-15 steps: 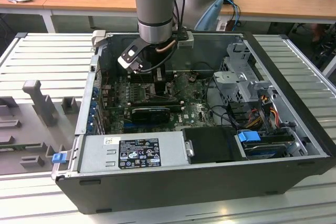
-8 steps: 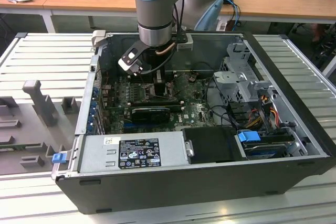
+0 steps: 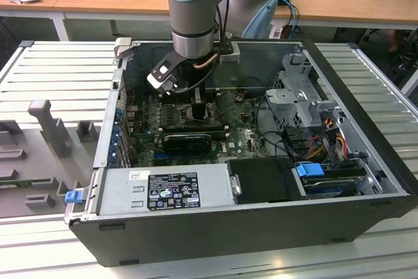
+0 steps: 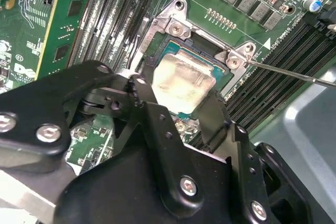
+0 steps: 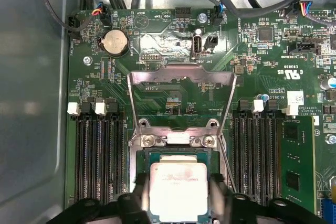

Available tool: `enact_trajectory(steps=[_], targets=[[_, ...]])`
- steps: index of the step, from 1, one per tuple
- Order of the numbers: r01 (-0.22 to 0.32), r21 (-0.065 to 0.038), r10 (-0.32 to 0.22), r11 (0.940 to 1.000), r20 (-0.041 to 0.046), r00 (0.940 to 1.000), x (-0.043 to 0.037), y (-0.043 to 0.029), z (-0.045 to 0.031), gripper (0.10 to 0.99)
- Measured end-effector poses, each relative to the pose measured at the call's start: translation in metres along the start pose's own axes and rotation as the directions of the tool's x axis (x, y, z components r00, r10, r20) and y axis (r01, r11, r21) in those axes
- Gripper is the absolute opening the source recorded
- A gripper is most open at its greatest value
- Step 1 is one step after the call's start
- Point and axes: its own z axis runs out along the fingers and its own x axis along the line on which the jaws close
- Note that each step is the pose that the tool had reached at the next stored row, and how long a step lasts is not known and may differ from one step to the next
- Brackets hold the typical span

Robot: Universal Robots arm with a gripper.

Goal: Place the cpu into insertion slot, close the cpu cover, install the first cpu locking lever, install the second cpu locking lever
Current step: 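Place the cpu into insertion slot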

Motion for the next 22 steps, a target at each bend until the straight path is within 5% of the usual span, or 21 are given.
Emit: enact_trajectory(steps=[1,6,15,22], targets=[[0.000,0.000,0.000,1.0000,0.0000,1.0000,0.0000,0.0000,0.0000,0.604],[0.000,0.000,0.000,1.0000,-0.0001,1.0000,0.0001,0.0005,-0.0065,0.592],[-0.002,0.009,0.002,1.0000,0.0005,1.0000,0.0004,0.0019,-0.0182,0.106],[-0.003,0.010,0.003,0.9999,0.0005,1.0000,0.0005,0.0025,-0.0244,0.106]])
